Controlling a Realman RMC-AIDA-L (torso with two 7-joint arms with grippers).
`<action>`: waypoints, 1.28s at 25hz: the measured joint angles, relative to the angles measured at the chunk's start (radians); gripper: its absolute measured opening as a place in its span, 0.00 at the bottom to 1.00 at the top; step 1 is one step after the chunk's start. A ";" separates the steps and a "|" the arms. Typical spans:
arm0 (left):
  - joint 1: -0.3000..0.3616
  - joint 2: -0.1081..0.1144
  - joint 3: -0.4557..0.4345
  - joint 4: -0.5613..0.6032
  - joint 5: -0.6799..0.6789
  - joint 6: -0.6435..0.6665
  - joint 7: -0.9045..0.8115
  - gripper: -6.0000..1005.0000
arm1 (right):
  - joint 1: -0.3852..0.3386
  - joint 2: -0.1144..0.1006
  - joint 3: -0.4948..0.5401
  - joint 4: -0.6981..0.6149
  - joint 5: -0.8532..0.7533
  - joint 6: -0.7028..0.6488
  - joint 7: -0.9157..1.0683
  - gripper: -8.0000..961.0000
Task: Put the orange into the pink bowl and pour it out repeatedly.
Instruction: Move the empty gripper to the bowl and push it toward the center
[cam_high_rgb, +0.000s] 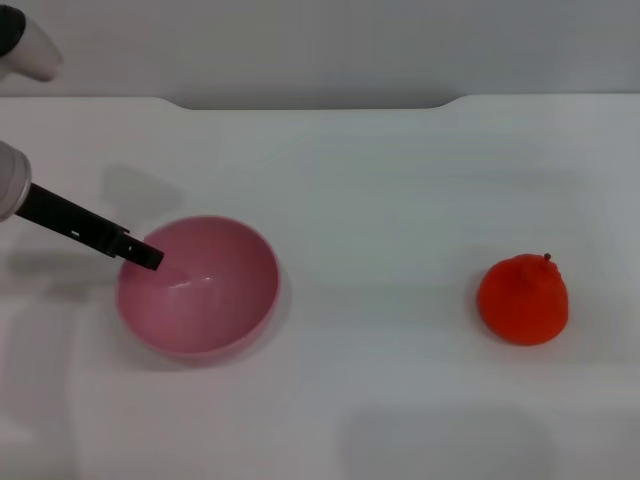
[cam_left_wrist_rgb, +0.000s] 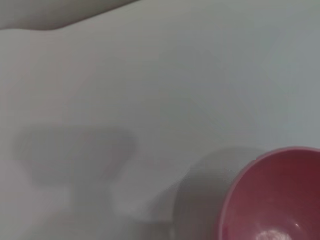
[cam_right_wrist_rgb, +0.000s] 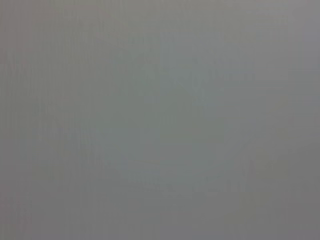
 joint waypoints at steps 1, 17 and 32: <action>0.001 -0.003 0.001 -0.003 0.002 -0.002 0.002 0.68 | 0.000 0.000 0.000 0.000 0.000 0.000 0.000 0.58; -0.003 -0.034 0.037 -0.053 0.062 -0.055 0.004 0.67 | 0.001 -0.001 0.000 -0.006 -0.002 -0.001 -0.001 0.58; 0.001 -0.035 0.061 -0.052 0.063 -0.099 -0.035 0.65 | -0.005 -0.002 0.009 -0.006 -0.002 -0.006 -0.003 0.58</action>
